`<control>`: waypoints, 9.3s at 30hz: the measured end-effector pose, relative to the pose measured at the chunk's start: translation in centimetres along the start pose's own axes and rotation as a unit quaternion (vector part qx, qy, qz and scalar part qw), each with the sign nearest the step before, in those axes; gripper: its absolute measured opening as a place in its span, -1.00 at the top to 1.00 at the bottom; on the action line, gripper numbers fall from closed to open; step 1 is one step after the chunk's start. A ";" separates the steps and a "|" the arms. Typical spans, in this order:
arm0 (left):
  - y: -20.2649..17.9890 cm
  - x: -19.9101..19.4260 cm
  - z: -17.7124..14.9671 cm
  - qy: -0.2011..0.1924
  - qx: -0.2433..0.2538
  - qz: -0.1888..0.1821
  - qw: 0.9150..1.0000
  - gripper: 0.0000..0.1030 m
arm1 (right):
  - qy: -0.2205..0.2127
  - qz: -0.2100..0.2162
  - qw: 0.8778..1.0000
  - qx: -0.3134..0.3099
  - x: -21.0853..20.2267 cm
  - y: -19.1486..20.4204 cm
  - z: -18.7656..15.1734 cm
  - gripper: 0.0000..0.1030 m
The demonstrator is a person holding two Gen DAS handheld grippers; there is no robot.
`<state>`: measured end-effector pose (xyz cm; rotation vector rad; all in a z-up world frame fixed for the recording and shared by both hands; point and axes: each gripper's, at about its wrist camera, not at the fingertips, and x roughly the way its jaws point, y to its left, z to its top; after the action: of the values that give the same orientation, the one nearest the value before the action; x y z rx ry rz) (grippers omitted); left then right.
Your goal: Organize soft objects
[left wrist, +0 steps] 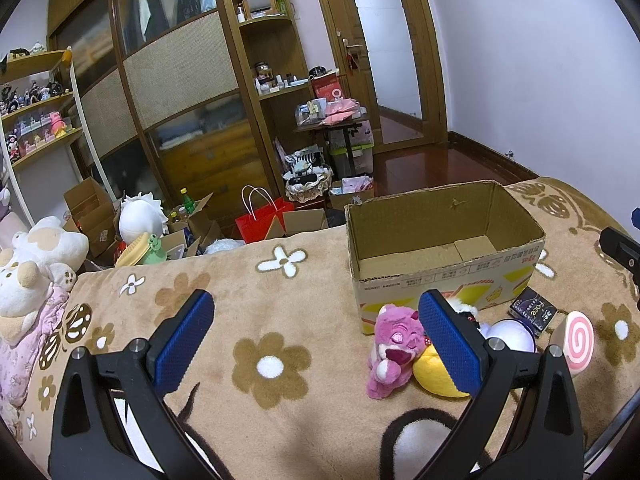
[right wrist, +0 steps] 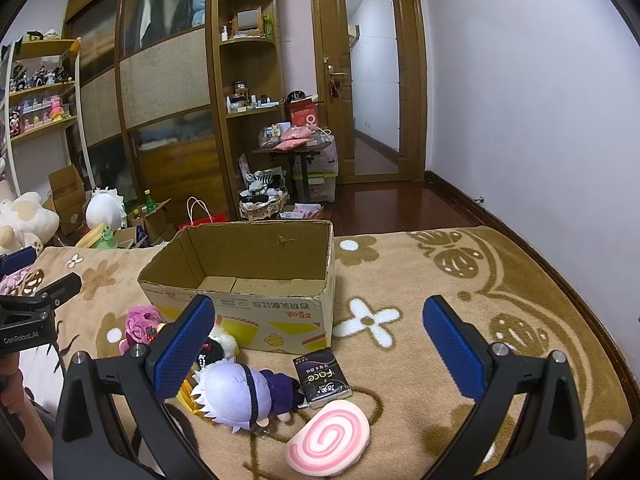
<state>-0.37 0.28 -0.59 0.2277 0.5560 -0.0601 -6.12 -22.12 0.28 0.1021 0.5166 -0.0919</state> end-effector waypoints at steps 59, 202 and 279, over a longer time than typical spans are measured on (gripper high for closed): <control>-3.9 9.8 -1.0 0.162 0.036 -0.034 0.986 -0.96 | 0.270 0.046 0.956 0.109 9.6 -2.3 -5.6 -0.55; -2.6 9.8 6.2 -0.003 -0.081 -0.217 0.973 0.04 | 0.011 0.088 0.996 -0.023 12.8 3.0 4.8 0.24; -5.5 9.4 -1.6 0.214 -0.029 -0.168 0.962 -0.92 | 0.187 0.034 0.980 0.053 14.2 -0.6 -4.0 -0.99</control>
<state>6.12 -4.65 -7.94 0.0851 1.0243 -0.3303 4.17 -23.07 -10.26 0.2433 0.8830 -0.0333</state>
